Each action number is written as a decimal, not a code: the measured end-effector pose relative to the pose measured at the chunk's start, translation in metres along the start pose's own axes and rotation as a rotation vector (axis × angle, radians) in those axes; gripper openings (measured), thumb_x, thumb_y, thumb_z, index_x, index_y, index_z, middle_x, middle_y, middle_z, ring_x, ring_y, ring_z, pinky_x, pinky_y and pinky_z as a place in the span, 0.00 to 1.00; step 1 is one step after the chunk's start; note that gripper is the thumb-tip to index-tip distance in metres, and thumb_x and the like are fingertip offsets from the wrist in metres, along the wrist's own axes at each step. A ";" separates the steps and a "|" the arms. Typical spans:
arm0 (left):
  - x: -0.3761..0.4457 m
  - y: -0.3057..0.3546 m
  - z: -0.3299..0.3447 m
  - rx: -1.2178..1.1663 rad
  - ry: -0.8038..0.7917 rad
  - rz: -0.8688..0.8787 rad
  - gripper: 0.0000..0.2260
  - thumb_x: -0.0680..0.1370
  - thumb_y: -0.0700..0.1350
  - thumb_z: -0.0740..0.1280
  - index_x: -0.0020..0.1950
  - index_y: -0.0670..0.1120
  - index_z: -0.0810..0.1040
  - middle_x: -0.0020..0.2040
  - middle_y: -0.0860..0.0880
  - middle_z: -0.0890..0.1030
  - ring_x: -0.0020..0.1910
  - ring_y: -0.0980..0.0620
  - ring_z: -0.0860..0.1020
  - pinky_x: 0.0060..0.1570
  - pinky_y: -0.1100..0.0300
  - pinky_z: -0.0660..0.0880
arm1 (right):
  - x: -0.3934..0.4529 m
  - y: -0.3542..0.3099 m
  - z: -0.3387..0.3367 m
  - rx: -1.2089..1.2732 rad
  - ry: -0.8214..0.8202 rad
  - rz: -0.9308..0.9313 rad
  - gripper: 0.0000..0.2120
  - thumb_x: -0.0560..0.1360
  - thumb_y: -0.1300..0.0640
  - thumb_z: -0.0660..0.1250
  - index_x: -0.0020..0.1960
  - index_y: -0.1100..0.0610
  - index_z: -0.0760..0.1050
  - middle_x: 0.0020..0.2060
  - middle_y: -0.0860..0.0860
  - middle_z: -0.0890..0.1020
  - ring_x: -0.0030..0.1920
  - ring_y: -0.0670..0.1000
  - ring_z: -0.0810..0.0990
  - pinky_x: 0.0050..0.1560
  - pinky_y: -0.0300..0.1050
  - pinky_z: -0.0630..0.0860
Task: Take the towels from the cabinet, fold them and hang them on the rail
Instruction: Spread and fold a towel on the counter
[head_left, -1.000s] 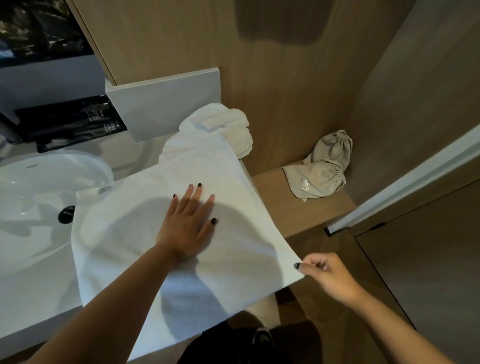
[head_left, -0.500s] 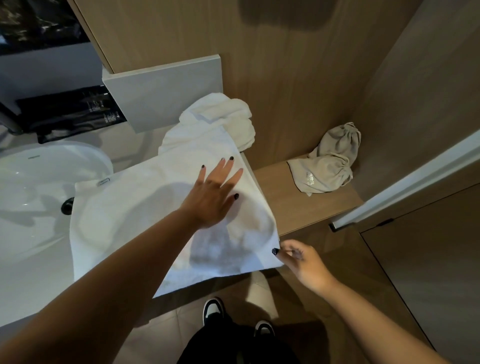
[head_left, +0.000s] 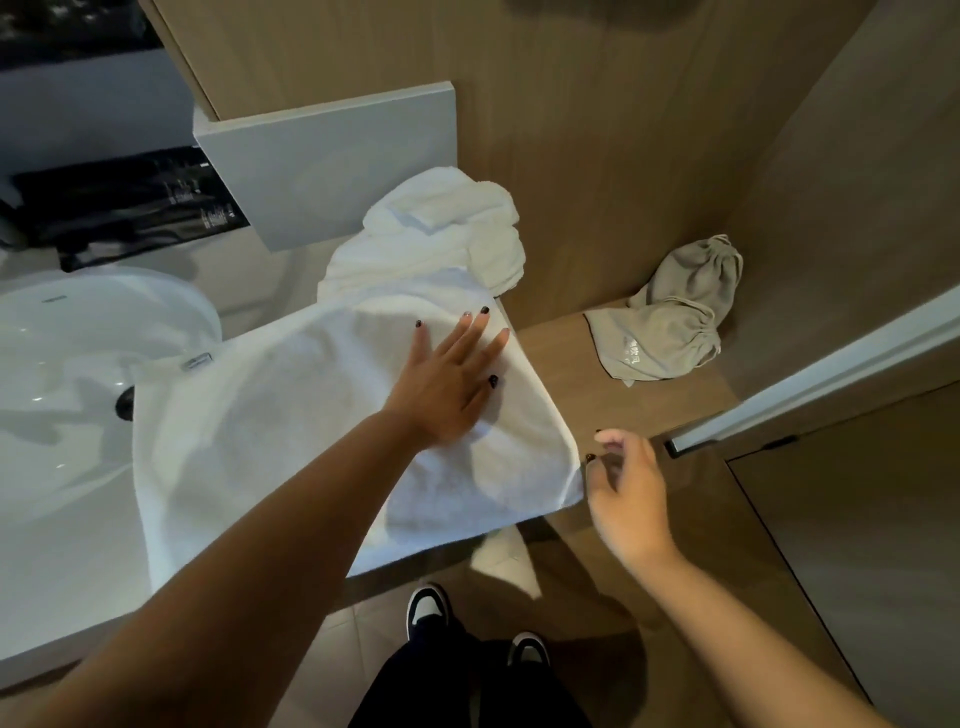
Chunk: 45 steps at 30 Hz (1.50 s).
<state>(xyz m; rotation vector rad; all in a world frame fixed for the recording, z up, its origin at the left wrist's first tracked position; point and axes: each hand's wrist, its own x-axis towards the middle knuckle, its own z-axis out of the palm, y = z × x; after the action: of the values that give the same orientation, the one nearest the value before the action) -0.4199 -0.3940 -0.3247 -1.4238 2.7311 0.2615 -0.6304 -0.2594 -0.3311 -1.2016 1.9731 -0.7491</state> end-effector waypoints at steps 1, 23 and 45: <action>-0.009 -0.002 -0.001 -0.082 0.060 -0.051 0.28 0.81 0.56 0.40 0.81 0.51 0.48 0.82 0.45 0.48 0.80 0.46 0.45 0.75 0.35 0.46 | 0.003 -0.013 0.004 -0.047 0.052 -0.125 0.15 0.77 0.67 0.66 0.61 0.55 0.72 0.58 0.46 0.72 0.47 0.41 0.76 0.50 0.33 0.73; -0.187 -0.092 0.029 -0.216 0.190 -0.522 0.30 0.82 0.60 0.44 0.81 0.49 0.49 0.81 0.49 0.45 0.80 0.52 0.41 0.78 0.50 0.42 | 0.057 -0.094 0.108 -0.925 -0.360 -0.753 0.35 0.78 0.35 0.35 0.80 0.51 0.34 0.78 0.46 0.35 0.78 0.48 0.33 0.77 0.55 0.36; -0.212 -0.150 0.032 -0.306 0.234 -0.642 0.36 0.77 0.63 0.37 0.81 0.45 0.46 0.81 0.48 0.48 0.77 0.56 0.39 0.75 0.57 0.35 | 0.010 -0.169 0.228 -0.882 -0.439 -1.006 0.32 0.80 0.41 0.39 0.80 0.54 0.51 0.80 0.51 0.50 0.80 0.52 0.46 0.77 0.57 0.46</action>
<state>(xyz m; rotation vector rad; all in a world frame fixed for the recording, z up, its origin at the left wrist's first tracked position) -0.1765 -0.3007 -0.3486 -2.4484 2.2752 0.5124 -0.3667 -0.3631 -0.3391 -2.6795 1.2212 0.0611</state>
